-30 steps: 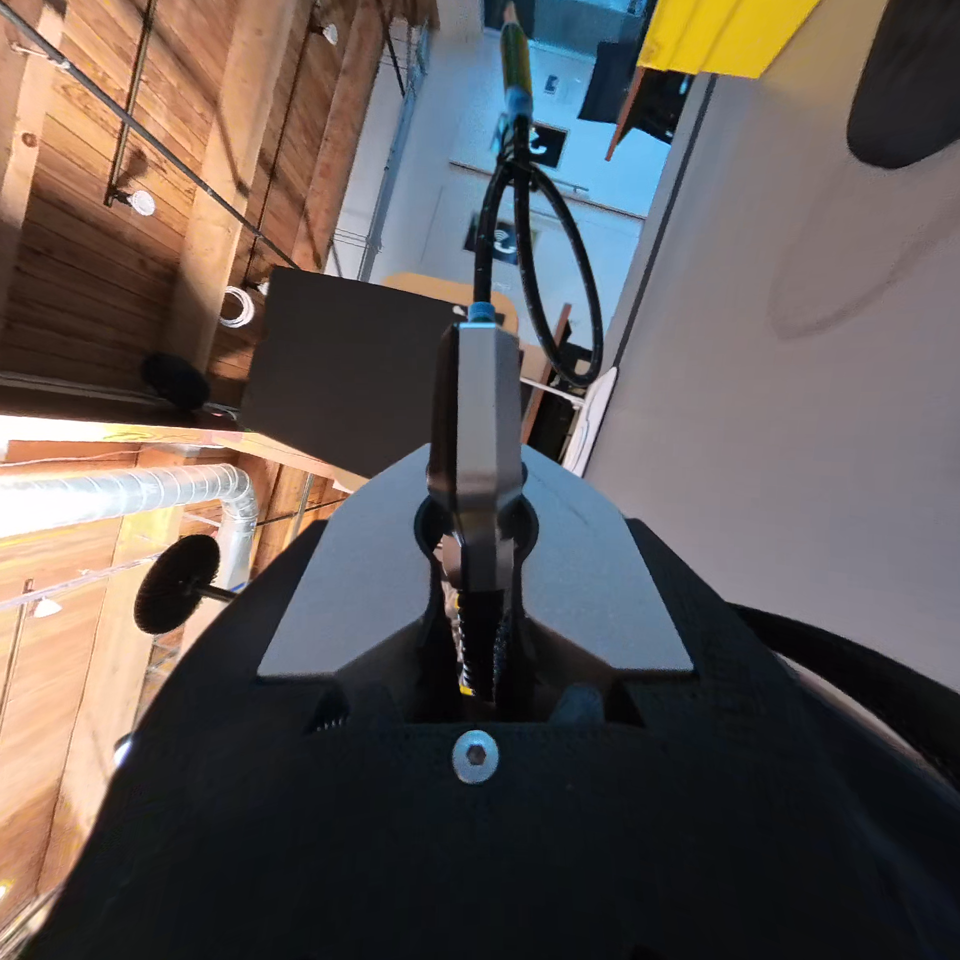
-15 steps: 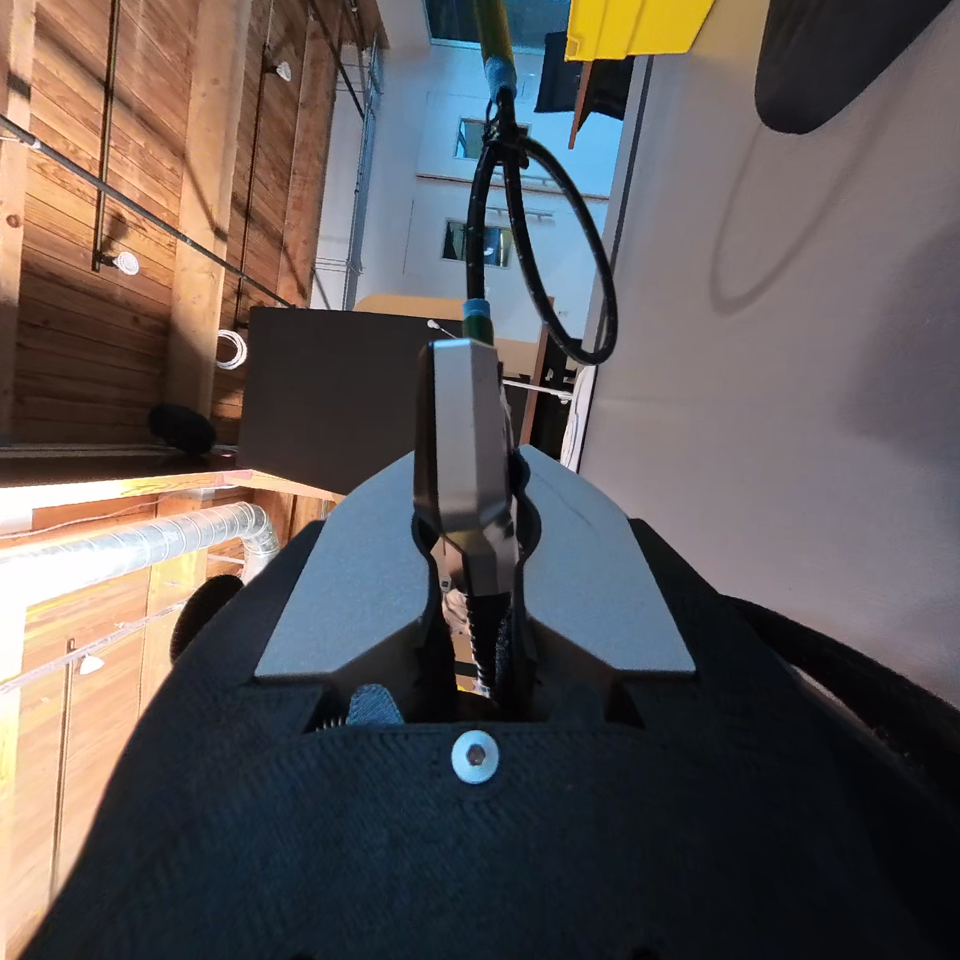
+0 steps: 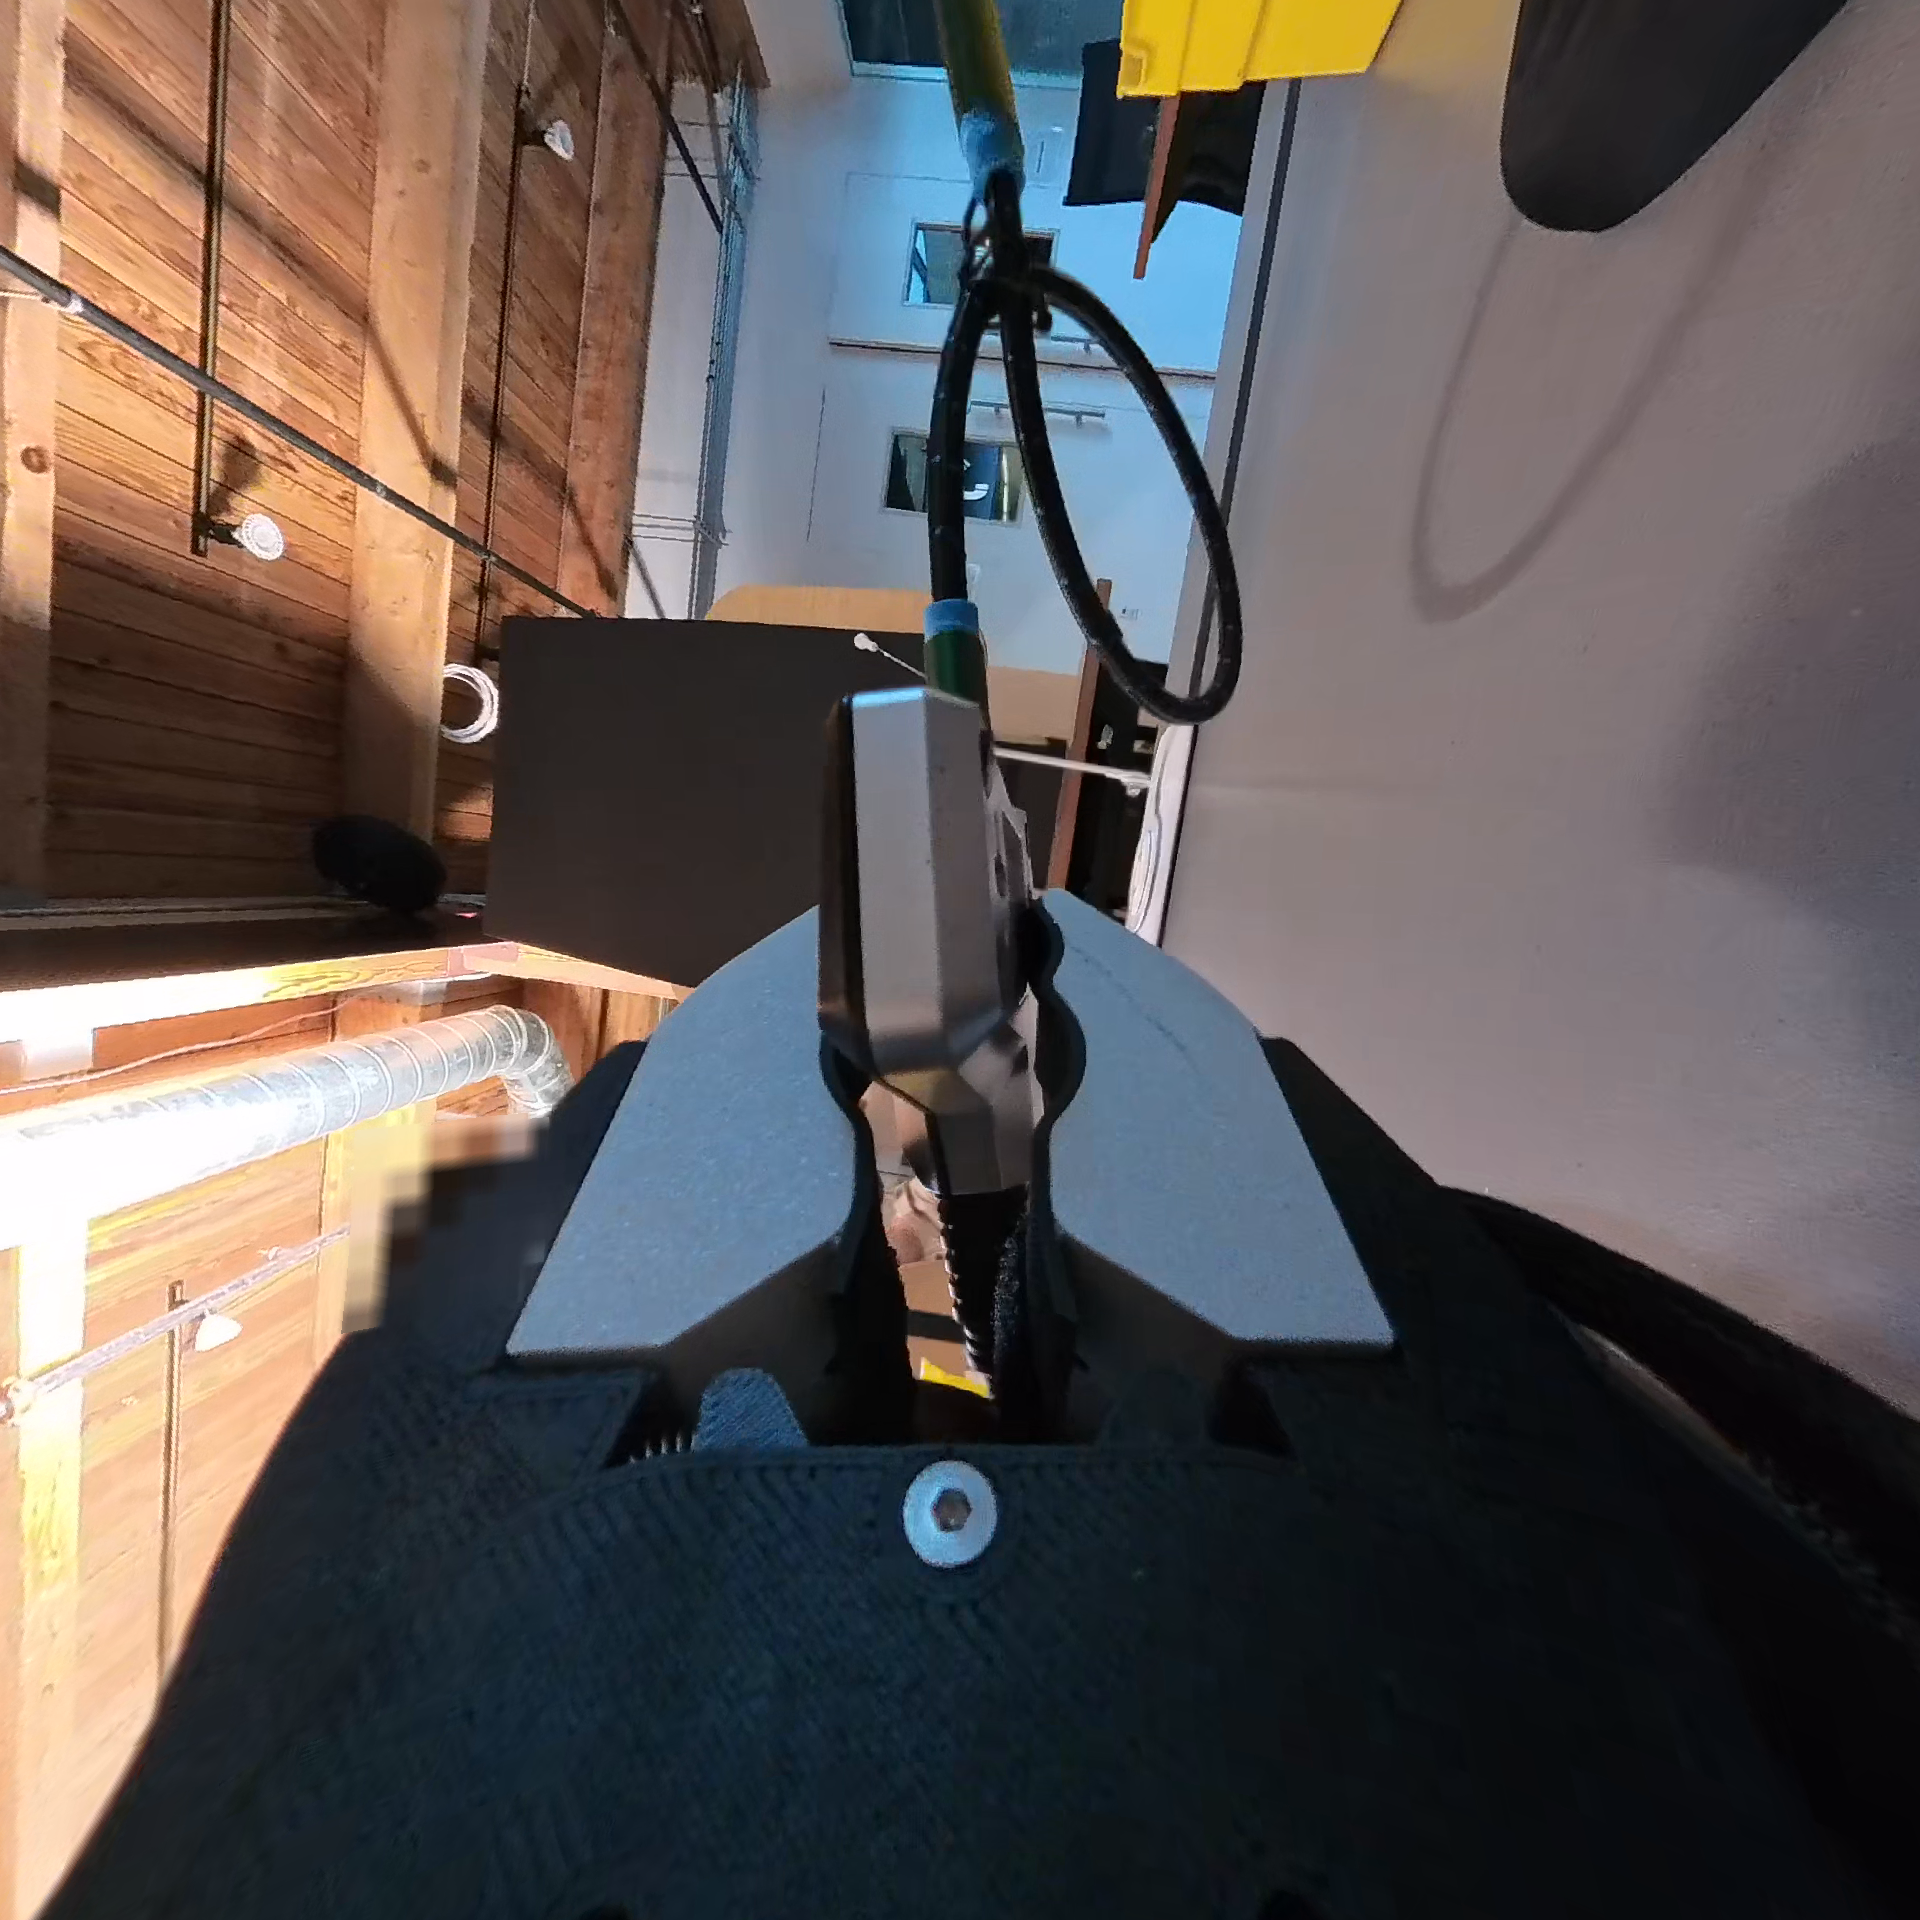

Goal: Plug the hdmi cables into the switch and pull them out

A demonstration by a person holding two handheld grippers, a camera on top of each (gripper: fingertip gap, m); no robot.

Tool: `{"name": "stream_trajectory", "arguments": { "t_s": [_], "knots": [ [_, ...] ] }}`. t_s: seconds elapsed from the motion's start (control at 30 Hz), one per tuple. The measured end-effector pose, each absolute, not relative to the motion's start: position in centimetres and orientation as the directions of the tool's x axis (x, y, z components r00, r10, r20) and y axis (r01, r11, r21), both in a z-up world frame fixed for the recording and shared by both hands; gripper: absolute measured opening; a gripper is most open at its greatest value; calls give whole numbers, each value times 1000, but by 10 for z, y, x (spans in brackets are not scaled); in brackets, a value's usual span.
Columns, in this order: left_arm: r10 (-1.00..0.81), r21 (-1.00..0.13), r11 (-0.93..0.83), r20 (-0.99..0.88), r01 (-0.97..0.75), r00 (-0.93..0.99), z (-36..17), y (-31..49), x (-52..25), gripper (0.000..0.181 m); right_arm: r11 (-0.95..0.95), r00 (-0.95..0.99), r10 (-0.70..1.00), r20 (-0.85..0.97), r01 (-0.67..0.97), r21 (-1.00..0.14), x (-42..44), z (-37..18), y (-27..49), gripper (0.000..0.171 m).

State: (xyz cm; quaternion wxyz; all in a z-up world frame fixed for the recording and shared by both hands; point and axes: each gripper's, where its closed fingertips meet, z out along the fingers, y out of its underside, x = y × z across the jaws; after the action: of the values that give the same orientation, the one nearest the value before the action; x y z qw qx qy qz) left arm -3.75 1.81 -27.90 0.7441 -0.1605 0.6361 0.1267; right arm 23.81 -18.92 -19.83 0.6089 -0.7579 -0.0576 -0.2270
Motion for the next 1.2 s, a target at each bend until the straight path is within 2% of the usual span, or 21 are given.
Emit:
{"name": "stream_trajectory", "arguments": {
  "t_s": [0.13,0.23,0.37,0.47,0.53,0.6,0.73,0.8,0.93,1.03,1.1,1.2],
  "knots": [
    [33,-40,919,-984,-393,178,-275,16,-39,26,-148,837,-46,545,534,-832,175,-170,-172,54],
    [64,-21,924,-976,-382,208,-269,12,-40,26,-41,695,98,713,718,-694,108,-163,-148,59],
    [89,-7,928,-967,-372,239,-264,8,-42,26,85,328,135,935,936,-341,31,-187,-99,68],
    [104,8,933,-963,-359,249,-263,4,-42,26,3,58,80,995,998,-58,9,-218,-57,67],
    [112,17,938,-960,-346,256,-262,0,-42,26,-32,-113,38,993,993,115,-3,-231,-37,60],
    [116,24,945,-957,-326,265,-261,-4,-42,26,-26,-207,-6,978,978,206,-17,-241,-25,48],
    [113,33,961,-953,-274,282,-260,-15,-42,26,-76,-267,33,963,960,269,-15,-261,-12,33],
    [113,39,962,-958,-270,263,-264,-16,-40,27,-95,-243,12,970,965,243,-12,-260,-12,11],
    [48,-18,966,-969,-259,244,-267,-14,-36,31,-109,-214,50,976,970,218,-9,-266,-13,11],
    [-9,-84,941,-975,-327,224,-271,2,-33,34,-70,-203,62,977,976,208,-16,-270,-14,11],
    [-49,-106,942,-982,-317,181,-278,3,-31,25,-78,-218,75,973,972,223,-18,-273,-15,11],
    [-75,-125,939,-983,-319,165,-280,2,-29,23,-51,-230,79,970,971,234,-16,-275,-16,11]
  ]
}}
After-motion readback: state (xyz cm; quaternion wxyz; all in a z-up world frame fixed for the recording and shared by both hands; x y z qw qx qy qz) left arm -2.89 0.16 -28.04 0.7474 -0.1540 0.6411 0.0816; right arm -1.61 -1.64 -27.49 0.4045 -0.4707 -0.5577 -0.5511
